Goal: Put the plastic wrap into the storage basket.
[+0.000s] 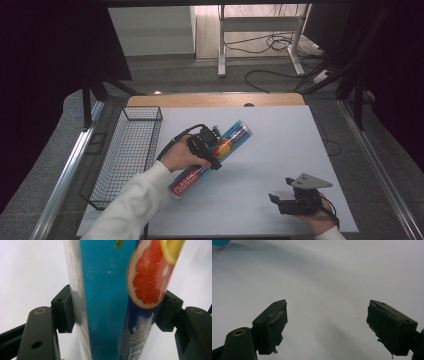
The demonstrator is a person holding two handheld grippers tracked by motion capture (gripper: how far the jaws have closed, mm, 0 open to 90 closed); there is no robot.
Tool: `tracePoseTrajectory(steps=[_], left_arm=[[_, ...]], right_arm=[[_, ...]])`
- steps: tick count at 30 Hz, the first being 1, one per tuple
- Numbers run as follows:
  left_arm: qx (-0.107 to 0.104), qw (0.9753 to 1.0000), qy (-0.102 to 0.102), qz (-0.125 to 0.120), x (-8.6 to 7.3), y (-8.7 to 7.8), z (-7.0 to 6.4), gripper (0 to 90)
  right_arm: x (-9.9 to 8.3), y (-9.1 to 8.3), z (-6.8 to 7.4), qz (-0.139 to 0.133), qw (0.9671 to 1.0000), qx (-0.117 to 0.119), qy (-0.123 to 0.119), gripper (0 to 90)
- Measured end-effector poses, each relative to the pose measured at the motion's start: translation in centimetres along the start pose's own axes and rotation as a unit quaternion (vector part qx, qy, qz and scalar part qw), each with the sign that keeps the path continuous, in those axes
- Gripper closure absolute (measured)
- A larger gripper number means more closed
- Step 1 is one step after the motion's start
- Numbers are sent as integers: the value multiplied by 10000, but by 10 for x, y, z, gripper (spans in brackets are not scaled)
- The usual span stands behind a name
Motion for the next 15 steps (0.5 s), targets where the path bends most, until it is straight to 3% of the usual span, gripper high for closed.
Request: tracePoseTrajectory(steps=[5, 15], left_arm=[[53, 10000, -60, -46, -1, -2, 2, 320], [52, 9997, -95, -225, 0, -36, 5, 320]], right_arm=[[0, 0, 0, -19, 10000, -4, 0, 170], [1, -1, 0, -30, 10000, -3, 15, 169]])
Point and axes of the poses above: each handheld gripper's, and its own axes: y roughly forward along the jaws, x roughly out of its top, z roughly to its left, the point moved 7 cm from there along y, roughly forward along the jaws, and after that the axes turned 7 degrees about y, right-handed, at the moved point
